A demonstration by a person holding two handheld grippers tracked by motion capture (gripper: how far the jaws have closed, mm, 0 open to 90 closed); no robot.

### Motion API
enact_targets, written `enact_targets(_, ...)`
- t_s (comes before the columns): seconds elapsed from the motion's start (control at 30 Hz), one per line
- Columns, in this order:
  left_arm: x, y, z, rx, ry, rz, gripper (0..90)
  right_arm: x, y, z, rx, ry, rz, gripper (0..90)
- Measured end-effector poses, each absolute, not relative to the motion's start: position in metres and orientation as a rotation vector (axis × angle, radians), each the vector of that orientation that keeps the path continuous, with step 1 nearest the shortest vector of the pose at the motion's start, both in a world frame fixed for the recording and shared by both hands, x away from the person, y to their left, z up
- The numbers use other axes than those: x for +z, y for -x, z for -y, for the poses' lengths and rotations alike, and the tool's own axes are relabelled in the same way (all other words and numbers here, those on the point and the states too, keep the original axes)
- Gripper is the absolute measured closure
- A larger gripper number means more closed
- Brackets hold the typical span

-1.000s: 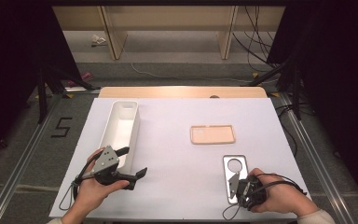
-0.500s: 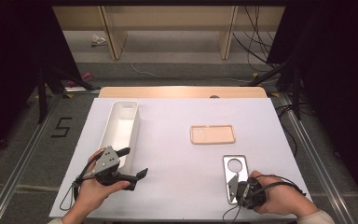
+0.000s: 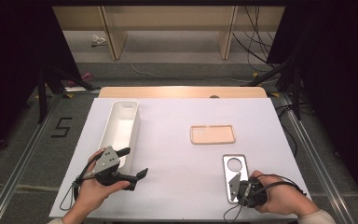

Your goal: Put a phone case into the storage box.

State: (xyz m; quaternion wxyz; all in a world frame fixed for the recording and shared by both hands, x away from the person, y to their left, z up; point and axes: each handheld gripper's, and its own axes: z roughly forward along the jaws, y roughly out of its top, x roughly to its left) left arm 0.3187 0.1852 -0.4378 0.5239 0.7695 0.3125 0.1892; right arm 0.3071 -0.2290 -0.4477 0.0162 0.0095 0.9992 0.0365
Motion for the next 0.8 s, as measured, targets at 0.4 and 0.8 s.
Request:
enact_targets(0.4, -0.437, -0.319, -0.185, 0.448, -1.833, -0.753, 4.8, -0.421, -0.319, 0.249, 0.577, -0.218, -3.039, 89.5)
enact_targets(0.8, -0.435, -0.323, -0.181, 0.446, -1.825, -0.761, 6.6, -0.41, -0.326, 0.247, 0.815, -0.271, -2.955, 89.5)
